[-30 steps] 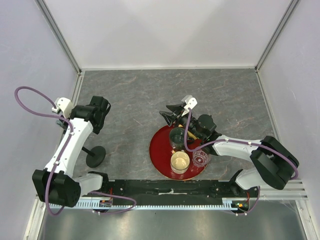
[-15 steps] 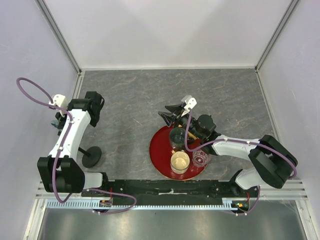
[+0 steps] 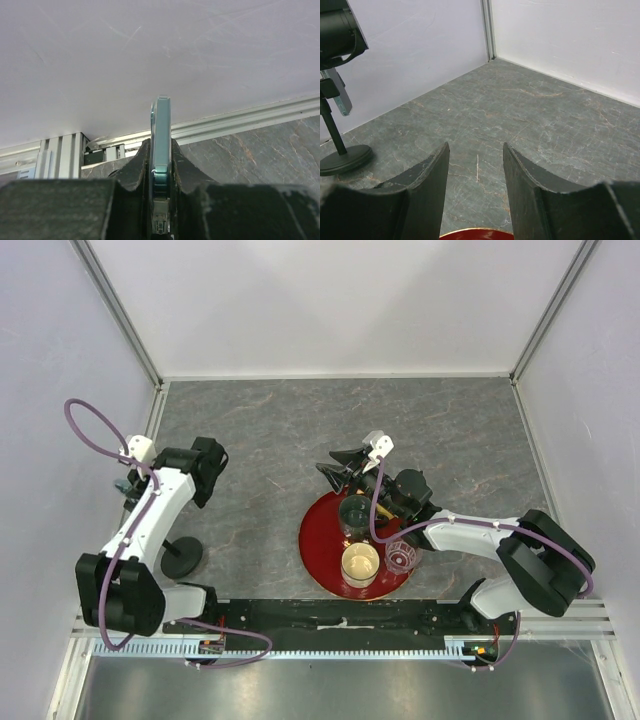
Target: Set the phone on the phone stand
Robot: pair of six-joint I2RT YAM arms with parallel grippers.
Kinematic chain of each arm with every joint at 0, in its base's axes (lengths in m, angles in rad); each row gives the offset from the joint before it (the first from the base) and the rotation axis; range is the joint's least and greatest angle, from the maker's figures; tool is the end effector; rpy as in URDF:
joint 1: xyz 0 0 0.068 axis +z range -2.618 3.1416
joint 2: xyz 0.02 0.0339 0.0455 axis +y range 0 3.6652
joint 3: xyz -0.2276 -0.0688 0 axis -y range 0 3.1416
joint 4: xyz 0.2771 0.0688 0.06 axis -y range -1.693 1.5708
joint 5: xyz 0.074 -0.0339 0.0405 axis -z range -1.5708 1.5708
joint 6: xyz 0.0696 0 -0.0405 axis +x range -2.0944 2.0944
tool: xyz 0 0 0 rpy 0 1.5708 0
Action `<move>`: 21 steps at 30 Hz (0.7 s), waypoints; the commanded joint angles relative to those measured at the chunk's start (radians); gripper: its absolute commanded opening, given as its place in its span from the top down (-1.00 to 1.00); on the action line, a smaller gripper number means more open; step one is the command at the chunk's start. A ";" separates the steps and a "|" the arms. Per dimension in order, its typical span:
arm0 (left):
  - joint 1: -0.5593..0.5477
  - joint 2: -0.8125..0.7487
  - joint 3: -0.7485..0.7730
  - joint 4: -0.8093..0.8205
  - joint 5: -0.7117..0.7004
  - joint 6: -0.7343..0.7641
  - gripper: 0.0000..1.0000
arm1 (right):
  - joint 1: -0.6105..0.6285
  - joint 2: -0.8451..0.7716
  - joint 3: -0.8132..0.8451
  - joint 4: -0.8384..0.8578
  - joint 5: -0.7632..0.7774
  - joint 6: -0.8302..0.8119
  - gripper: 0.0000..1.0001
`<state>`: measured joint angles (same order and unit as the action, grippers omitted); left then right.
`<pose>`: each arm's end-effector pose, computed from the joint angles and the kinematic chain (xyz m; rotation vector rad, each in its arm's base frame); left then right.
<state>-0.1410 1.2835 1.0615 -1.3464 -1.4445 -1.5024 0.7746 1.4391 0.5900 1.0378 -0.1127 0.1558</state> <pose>0.2465 0.0347 0.2465 -1.1511 1.4184 1.0944 0.2510 0.2566 0.1976 -0.5296 1.3355 0.8497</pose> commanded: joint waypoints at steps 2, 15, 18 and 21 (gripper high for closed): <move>-0.022 -0.041 -0.031 -0.189 0.002 -0.114 0.95 | -0.003 -0.003 0.013 0.056 -0.007 0.005 -0.08; -0.022 -0.119 -0.077 -0.191 0.229 -0.220 0.95 | -0.003 0.001 0.014 0.056 -0.007 0.004 -0.08; -0.022 -0.141 -0.092 -0.191 0.230 -0.202 0.95 | -0.003 0.001 0.013 0.056 -0.008 0.004 -0.08; -0.022 -0.170 -0.106 -0.191 0.222 -0.188 0.68 | -0.001 0.001 0.013 0.056 -0.007 0.004 -0.08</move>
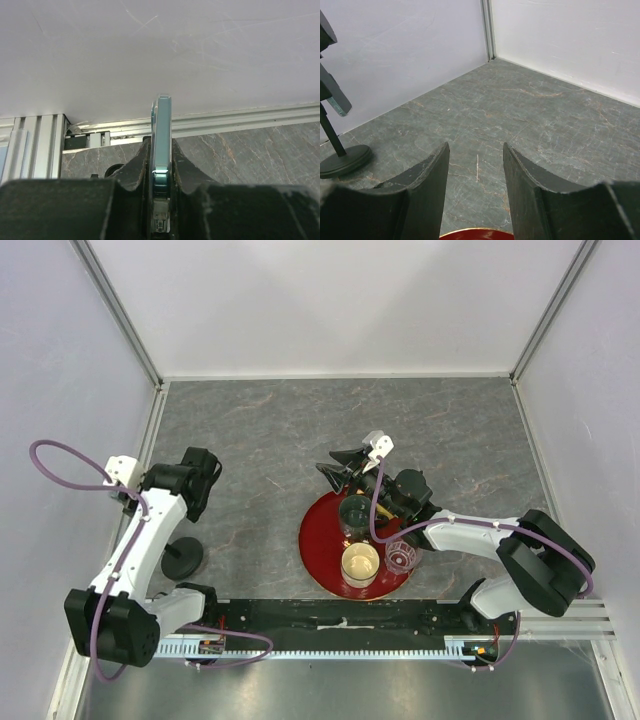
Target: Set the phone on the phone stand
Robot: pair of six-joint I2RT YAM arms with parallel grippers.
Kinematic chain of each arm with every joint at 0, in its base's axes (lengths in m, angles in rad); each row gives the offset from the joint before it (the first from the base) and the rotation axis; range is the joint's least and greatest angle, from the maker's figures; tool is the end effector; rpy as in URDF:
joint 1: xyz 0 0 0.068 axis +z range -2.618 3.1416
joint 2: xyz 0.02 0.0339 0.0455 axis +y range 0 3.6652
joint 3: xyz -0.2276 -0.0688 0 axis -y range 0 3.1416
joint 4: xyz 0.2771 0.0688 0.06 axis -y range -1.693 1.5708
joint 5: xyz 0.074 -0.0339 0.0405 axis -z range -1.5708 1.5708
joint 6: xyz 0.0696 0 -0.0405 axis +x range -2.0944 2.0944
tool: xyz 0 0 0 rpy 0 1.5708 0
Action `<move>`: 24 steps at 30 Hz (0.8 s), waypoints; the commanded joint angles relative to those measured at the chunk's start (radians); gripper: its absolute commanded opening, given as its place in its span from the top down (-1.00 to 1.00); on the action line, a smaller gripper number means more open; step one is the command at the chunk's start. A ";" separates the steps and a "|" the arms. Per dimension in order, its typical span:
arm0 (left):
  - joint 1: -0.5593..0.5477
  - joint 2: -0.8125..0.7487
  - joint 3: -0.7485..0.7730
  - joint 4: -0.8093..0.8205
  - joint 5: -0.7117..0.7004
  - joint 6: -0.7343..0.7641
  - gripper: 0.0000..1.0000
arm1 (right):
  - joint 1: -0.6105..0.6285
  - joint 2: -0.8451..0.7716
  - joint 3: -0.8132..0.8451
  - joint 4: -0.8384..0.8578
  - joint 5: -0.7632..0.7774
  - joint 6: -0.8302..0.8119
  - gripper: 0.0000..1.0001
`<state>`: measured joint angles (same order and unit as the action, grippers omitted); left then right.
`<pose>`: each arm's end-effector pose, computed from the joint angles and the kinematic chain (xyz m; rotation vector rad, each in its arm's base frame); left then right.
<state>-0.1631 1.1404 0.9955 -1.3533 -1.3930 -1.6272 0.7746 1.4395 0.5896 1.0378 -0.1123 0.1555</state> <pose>0.2224 0.0328 0.2536 -1.2712 1.3311 0.9101 0.2510 0.2565 0.1973 -0.5296 1.3363 0.8490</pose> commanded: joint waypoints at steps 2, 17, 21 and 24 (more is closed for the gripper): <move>0.000 -0.042 -0.044 -0.184 0.167 -0.054 0.48 | -0.001 -0.001 0.013 0.056 -0.009 0.004 -0.08; 0.000 -0.093 -0.012 -0.182 0.229 0.046 -0.59 | -0.003 0.005 0.013 0.059 -0.009 0.004 -0.08; -0.001 -0.108 0.021 -0.162 0.267 0.105 -0.74 | -0.003 0.004 0.013 0.059 -0.009 0.003 -0.08; -0.001 -0.133 0.046 -0.135 0.301 0.182 -0.76 | -0.003 0.006 0.013 0.057 -0.009 0.003 -0.08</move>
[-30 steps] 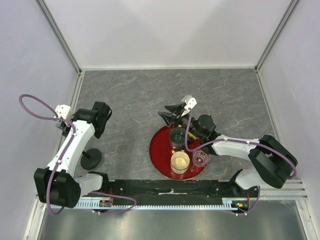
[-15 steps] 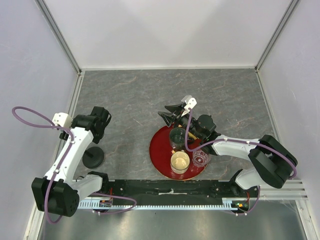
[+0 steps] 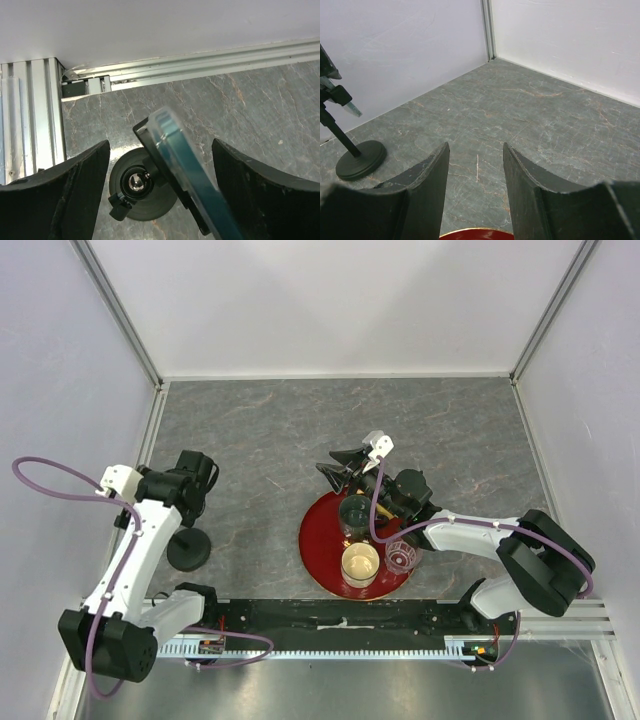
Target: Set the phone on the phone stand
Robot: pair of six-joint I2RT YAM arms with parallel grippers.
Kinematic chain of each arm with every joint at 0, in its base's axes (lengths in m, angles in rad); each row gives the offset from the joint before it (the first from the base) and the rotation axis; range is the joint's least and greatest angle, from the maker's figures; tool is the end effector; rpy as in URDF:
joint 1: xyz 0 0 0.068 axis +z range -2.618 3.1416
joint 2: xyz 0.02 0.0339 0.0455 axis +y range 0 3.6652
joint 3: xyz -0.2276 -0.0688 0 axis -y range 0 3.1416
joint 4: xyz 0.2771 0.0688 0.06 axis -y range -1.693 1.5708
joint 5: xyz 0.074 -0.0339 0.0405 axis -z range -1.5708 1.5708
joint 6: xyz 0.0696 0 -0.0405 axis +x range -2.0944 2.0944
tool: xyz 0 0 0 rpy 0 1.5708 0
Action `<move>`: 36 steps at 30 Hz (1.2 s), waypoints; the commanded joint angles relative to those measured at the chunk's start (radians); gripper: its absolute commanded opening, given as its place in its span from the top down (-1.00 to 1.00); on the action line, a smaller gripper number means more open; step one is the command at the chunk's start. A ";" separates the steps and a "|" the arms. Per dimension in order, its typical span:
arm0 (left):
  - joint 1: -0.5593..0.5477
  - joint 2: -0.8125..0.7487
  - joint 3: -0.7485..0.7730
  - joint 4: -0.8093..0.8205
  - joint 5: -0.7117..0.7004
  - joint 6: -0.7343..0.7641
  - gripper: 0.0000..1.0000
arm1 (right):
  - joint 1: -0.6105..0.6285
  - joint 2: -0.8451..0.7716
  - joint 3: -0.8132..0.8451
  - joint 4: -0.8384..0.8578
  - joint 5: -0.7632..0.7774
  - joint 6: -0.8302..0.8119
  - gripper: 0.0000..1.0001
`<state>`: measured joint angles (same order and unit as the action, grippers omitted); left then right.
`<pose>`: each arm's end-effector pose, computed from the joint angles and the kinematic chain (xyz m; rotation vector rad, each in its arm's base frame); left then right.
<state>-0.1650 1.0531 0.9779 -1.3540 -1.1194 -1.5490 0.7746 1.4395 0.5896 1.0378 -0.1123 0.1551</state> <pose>0.2104 0.0284 0.2470 -1.4117 1.5573 0.7488 0.2510 0.2565 0.1973 -0.5299 1.3362 0.8487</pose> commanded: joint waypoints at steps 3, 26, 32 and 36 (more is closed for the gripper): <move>0.001 -0.116 0.064 -0.001 0.072 0.274 -0.79 | -0.003 0.007 0.015 0.056 -0.009 0.001 -0.08; 0.004 -0.234 0.136 0.138 0.363 0.518 -0.30 | -0.003 0.005 0.016 0.047 -0.010 -0.003 -0.08; 0.002 -0.174 0.238 0.017 0.400 0.419 -0.22 | -0.001 0.007 0.018 0.045 -0.013 -0.003 -0.08; 0.005 -0.148 0.258 0.003 0.400 0.408 -0.20 | -0.001 0.004 0.018 0.041 -0.012 -0.008 -0.08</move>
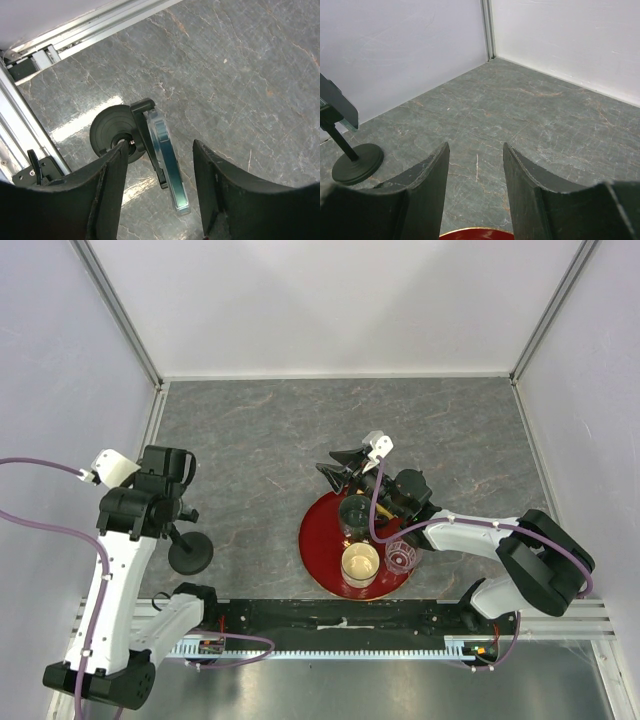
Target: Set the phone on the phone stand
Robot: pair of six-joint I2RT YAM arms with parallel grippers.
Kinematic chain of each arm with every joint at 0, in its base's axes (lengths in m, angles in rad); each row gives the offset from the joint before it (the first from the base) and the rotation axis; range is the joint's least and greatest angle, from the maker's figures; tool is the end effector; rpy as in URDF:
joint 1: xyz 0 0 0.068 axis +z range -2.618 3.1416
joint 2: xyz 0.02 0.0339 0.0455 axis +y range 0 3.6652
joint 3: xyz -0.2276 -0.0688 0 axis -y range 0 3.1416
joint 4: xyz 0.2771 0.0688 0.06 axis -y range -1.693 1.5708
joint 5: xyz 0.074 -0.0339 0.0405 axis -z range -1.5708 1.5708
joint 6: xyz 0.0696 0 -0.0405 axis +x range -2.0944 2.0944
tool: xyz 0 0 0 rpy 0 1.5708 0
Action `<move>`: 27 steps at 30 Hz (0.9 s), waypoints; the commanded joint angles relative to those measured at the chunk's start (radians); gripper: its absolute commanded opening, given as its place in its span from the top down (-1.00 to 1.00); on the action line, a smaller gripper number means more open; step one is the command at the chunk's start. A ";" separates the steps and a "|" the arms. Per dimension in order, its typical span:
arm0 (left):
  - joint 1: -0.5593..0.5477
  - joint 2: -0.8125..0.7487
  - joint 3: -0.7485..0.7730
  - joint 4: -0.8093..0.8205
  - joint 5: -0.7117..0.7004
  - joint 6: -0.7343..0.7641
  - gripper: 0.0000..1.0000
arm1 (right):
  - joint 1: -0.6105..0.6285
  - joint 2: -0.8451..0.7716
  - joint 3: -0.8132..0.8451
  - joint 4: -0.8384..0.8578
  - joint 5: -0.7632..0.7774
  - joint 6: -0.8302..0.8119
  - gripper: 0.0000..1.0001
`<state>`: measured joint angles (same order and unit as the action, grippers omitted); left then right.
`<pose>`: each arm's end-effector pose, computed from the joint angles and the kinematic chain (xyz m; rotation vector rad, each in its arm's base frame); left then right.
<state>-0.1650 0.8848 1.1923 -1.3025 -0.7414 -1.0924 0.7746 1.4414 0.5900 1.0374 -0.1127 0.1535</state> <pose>0.1952 0.0152 0.3255 -1.2334 1.8897 0.3143 0.2511 0.2567 0.1968 -0.5318 1.3374 0.8473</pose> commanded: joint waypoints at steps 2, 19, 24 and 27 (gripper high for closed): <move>0.008 0.040 0.050 -0.047 0.043 -0.050 -0.03 | -0.001 -0.003 0.018 0.036 -0.010 -0.008 -0.08; 0.084 0.075 0.058 -0.069 0.157 -0.040 0.95 | -0.001 -0.018 0.016 0.023 -0.007 -0.019 -0.08; 0.150 0.094 0.066 -0.067 0.215 0.015 0.95 | -0.003 -0.013 0.021 0.019 -0.013 -0.017 -0.08; 0.194 0.102 0.064 -0.060 0.243 0.048 0.95 | -0.003 -0.012 0.022 0.016 -0.016 -0.017 -0.08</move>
<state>-0.0227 0.9680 1.2407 -1.3384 -0.5888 -1.1011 0.7746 1.4410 0.5900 1.0290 -0.1127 0.1425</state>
